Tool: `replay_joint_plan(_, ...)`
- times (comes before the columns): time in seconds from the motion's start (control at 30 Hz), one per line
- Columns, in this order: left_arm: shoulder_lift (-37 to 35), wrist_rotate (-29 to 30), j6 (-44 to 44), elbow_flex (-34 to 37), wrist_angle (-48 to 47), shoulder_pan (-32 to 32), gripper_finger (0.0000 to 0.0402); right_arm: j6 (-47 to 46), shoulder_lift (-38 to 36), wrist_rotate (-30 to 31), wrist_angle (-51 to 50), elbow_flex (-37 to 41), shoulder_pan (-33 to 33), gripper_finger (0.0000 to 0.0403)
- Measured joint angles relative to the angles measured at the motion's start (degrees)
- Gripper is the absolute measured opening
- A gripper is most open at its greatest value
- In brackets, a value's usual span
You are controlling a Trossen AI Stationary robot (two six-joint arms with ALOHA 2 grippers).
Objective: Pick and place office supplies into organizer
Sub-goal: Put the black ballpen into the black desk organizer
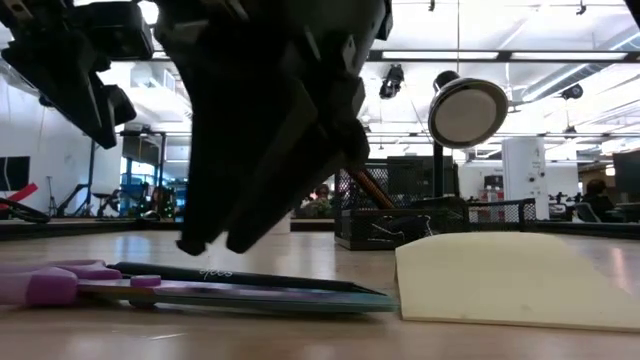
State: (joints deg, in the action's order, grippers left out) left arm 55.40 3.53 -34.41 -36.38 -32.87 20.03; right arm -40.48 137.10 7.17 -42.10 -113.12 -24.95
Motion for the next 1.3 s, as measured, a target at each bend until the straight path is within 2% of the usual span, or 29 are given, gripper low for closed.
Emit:
replay_joint_plan(0.7,0.04,0.44,0.41,0.01,-0.10,-0.04,0.0129,0.65,-0.28,0.44,4.39,6.08,-0.15,0.0138)
replay_joint_plan(0.87,0.04,0.44,0.39,0.02,-0.08,-0.02,0.0129,0.62,-0.46,0.27,4.69,7.94,0.66,0.0110)
replay_joint_plan(1.17,0.07,1.11,0.34,0.00,0.40,-0.02,0.0129,0.24,-0.48,-0.82,3.72,8.79,3.35,0.0031)
replay_joint_plan(1.3,0.07,1.20,0.32,0.00,0.95,0.00,0.0129,-3.03,-0.50,-0.64,3.53,8.74,4.77,0.0020)
